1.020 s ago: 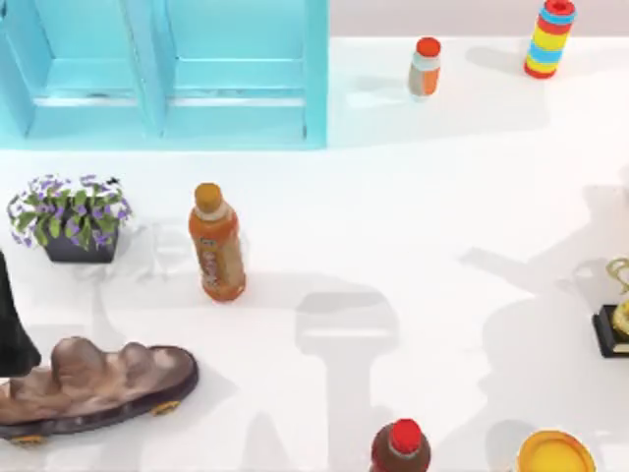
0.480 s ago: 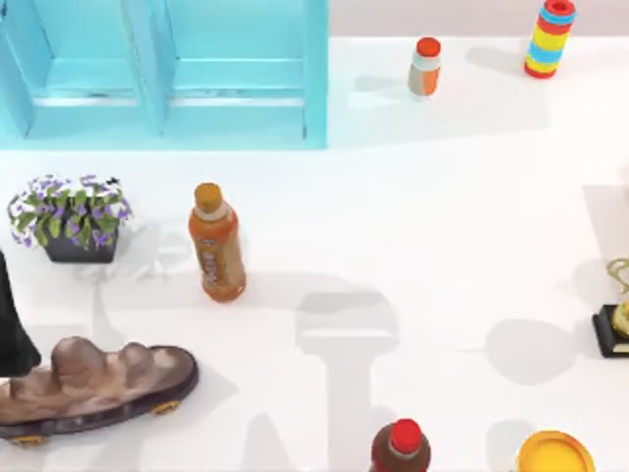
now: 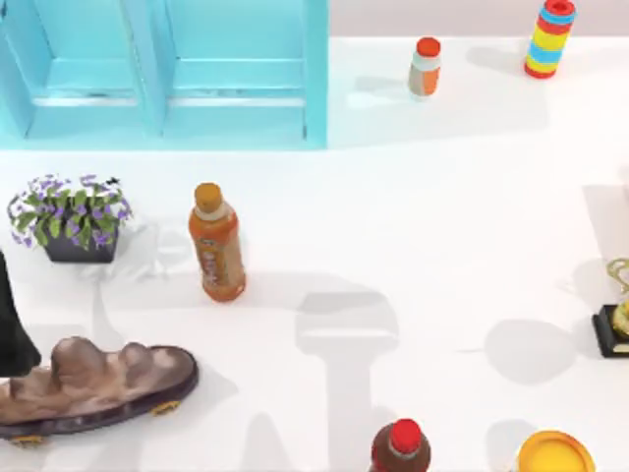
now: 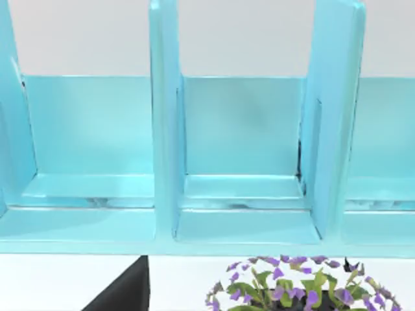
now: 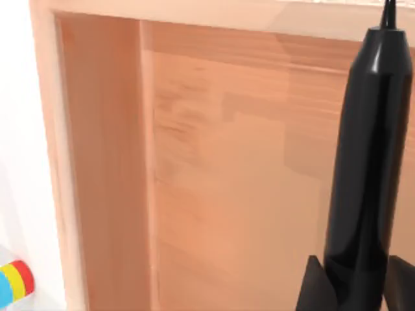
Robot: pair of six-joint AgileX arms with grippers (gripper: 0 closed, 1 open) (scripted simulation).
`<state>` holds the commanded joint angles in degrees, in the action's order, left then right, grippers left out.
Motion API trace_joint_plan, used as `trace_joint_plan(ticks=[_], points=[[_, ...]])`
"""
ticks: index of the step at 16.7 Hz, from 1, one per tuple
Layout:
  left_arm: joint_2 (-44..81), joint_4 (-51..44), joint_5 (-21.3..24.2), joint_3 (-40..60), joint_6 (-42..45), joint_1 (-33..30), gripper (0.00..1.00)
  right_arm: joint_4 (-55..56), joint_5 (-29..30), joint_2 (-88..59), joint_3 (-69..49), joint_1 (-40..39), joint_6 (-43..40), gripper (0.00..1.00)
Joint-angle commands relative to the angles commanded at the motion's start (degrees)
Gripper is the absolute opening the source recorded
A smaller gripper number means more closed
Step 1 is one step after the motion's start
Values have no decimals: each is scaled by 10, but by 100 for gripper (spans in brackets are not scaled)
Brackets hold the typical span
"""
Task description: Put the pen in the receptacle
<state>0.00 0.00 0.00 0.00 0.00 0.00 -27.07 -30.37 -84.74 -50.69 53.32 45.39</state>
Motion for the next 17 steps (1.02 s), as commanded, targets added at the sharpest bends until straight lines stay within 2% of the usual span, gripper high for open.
trace_joint_plan(ticks=[7, 15, 17], points=[[0, 0, 0, 0, 0, 0, 100, 106, 29, -29, 48, -86, 71, 0], [0, 0, 0, 0, 0, 0, 100, 144, 49, -35, 74, -95, 97, 0], [0, 0, 0, 0, 0, 0, 100, 144, 49, -35, 74, -95, 97, 15]])
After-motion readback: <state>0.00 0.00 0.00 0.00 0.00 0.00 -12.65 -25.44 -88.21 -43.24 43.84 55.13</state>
